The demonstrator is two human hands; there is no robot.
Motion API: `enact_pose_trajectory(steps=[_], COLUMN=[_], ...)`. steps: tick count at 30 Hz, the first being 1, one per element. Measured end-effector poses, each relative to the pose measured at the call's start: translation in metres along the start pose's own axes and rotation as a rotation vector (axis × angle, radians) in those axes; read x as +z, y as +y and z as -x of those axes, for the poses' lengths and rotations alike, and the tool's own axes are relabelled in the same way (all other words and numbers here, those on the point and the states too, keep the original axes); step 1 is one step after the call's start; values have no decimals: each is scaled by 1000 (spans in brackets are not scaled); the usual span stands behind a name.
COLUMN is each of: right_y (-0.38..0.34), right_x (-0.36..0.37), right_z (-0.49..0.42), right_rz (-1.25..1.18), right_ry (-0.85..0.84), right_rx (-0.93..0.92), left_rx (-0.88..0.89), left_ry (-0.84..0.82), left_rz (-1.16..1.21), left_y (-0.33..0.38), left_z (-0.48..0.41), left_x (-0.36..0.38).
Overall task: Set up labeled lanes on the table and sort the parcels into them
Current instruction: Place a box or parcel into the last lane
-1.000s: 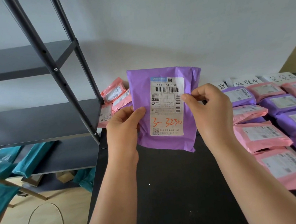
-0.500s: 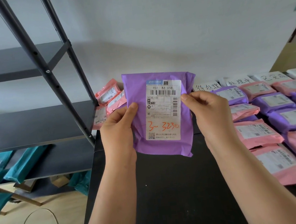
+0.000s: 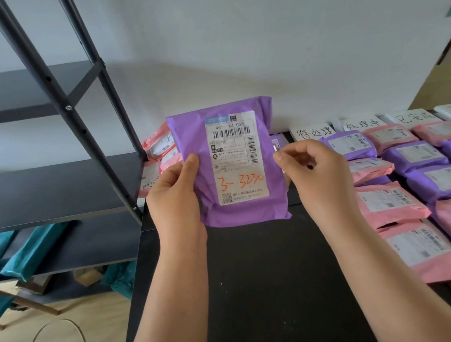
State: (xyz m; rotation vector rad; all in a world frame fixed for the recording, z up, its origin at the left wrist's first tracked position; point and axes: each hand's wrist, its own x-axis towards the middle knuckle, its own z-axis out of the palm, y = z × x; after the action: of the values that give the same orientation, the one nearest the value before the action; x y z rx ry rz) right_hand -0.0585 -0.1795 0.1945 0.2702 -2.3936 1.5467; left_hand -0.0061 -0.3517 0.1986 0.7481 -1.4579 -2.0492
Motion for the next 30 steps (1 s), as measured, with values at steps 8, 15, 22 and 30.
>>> enact_pose_trajectory(steps=[8,15,22,30], right_y=[9,17,24,36], right_x=[6,5,-6,-30], right_z=[1,1,6,22], right_rz=[60,115,124,192], right_ry=[36,-2,-22,87], right_rx=[17,61,161,245], left_rx=[-11,-35,-24,-77], left_ry=[-17,-48,-101,-208], left_rz=[-31,-100,-207,-302], left_y=[-10,-15,-20,-42], left_z=[-2,-1,4,9], left_x=[7,10,19,35])
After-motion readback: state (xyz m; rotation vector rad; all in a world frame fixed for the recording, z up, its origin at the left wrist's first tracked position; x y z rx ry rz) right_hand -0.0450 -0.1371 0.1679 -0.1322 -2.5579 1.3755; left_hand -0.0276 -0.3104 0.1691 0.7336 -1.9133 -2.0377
